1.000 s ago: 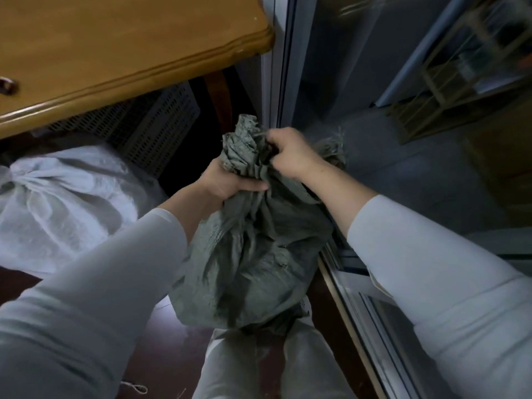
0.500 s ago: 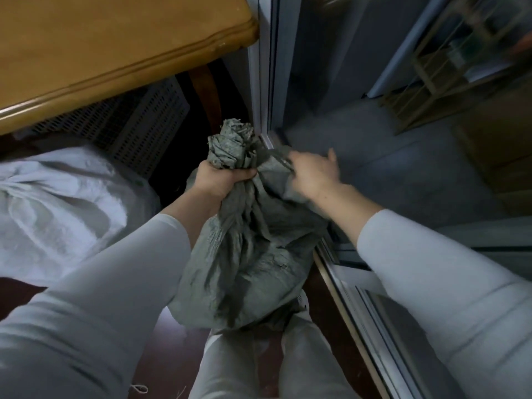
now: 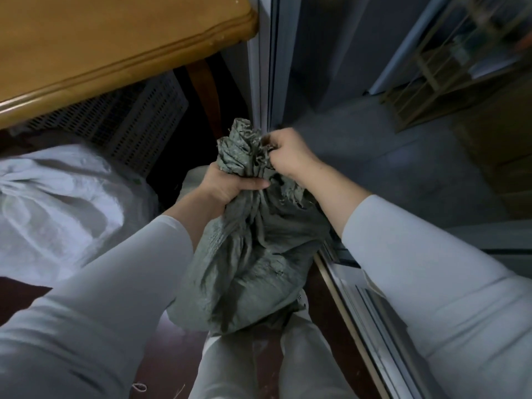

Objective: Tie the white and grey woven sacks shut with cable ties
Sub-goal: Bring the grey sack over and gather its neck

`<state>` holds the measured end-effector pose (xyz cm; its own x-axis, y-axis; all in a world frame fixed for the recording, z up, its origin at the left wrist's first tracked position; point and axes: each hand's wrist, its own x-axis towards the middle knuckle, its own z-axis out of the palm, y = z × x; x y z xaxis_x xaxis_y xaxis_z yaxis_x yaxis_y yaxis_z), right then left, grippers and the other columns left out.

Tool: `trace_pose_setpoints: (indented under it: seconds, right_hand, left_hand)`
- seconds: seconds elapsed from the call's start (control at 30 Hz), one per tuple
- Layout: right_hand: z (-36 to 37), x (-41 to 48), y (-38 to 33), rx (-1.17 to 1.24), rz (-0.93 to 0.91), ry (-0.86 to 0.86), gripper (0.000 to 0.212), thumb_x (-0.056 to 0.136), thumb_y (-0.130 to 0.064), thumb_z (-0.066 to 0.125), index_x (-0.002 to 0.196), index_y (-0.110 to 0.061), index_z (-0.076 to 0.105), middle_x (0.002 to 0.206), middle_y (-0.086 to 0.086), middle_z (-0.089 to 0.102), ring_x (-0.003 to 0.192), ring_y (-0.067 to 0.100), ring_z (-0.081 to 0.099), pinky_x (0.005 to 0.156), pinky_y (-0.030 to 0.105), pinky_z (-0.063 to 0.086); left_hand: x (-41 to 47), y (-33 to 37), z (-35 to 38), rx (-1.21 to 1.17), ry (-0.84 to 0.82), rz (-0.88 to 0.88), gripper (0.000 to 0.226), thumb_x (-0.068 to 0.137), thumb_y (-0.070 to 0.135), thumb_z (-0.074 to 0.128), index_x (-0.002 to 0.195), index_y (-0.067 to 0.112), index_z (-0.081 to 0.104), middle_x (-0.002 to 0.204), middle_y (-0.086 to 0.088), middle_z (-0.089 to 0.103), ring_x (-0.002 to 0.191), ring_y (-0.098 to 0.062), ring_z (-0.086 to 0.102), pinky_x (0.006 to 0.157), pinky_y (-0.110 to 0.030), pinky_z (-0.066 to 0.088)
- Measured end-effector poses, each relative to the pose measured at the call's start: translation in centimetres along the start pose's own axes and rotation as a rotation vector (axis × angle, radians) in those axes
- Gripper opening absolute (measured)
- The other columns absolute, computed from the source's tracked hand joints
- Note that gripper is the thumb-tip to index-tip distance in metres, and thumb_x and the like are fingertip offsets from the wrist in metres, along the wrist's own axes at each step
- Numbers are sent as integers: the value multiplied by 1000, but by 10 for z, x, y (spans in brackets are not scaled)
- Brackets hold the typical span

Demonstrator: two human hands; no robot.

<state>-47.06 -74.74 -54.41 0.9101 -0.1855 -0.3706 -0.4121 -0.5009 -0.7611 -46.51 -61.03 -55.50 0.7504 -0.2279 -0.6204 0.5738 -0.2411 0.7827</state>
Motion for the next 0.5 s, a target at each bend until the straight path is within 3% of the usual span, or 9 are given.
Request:
trace_pose_setpoints:
  seconds: [0.1, 0.17, 0.23, 0.3, 0.37, 0.4, 0.43, 0.47, 0.5]
  right_hand:
    - [-3, -5, 0, 155, -6, -41, 30, 77, 8, 53, 94, -7, 72, 97, 10, 72, 93, 17, 63, 93, 39, 51]
    - [-13, -11, -1, 457, 41, -51, 29, 70, 2, 56, 91, -11, 70, 93, 5, 71, 90, 14, 61, 97, 37, 47]
    - [-25, -17, 7, 644, 65, -129, 53, 61, -8, 59, 114, -14, 61, 117, 3, 62, 103, 7, 55, 99, 27, 40]
    - [-31, -25, 24, 574, 102, -334, 98, 62, -14, 75, 146, -22, 25, 150, -1, 27, 127, 3, 30, 106, 22, 22]
    - [-25, -33, 41, 242, 204, -492, 135, 51, -30, 88, 147, -37, -6, 157, -4, -6, 140, 6, 3, 115, 30, 9]
    - [-18, -35, 50, 28, 230, -488, 140, 46, -38, 89, 145, -42, -10, 157, -4, -14, 143, 10, -4, 117, 35, 8]
    - [-11, -34, 58, -115, 226, -409, 133, 49, -38, 89, 146, -41, -2, 158, 0, -10, 144, 14, -1, 117, 36, 12]
    - [-5, -29, 65, -124, 182, -251, 107, 61, -30, 85, 146, -34, 20, 157, 6, 10, 143, 19, 15, 113, 34, 21]
    - [-1, -21, 69, -56, 130, -39, 68, 72, -19, 76, 133, -24, 45, 143, 12, 38, 133, 22, 38, 104, 30, 34]
  left_hand:
    - [4, -3, 3, -54, 120, 15, 57, 59, -2, 84, 112, 3, 64, 108, -11, 69, 99, -26, 66, 85, -43, 55]
    - [7, -3, -1, -101, 183, -37, 54, 63, -2, 81, 114, 2, 62, 101, -10, 68, 93, -28, 66, 80, -40, 55]
    - [9, -3, -5, -123, 214, -85, 51, 64, -1, 81, 111, 2, 62, 94, -8, 68, 86, -27, 66, 77, -38, 54]
    - [9, -4, -7, -133, 232, -106, 49, 63, 0, 81, 109, 1, 63, 95, -11, 69, 84, -28, 67, 76, -40, 55]
    - [9, -6, -8, -143, 235, -116, 49, 63, 0, 82, 108, 1, 63, 98, -13, 69, 86, -30, 68, 75, -40, 56]
    - [10, -7, -8, -142, 236, -119, 49, 62, 1, 82, 108, 2, 63, 97, -13, 69, 86, -30, 68, 75, -41, 56]
    - [10, -7, -8, -135, 236, -123, 49, 62, 2, 82, 107, 2, 63, 97, -13, 69, 87, -30, 68, 76, -42, 56]
    - [10, -7, -9, -128, 236, -129, 49, 62, 3, 83, 107, 3, 63, 97, -13, 69, 88, -31, 68, 77, -44, 56]
    - [10, -6, -10, -124, 235, -133, 50, 62, 3, 83, 108, 3, 63, 99, -13, 69, 89, -32, 67, 79, -47, 56]
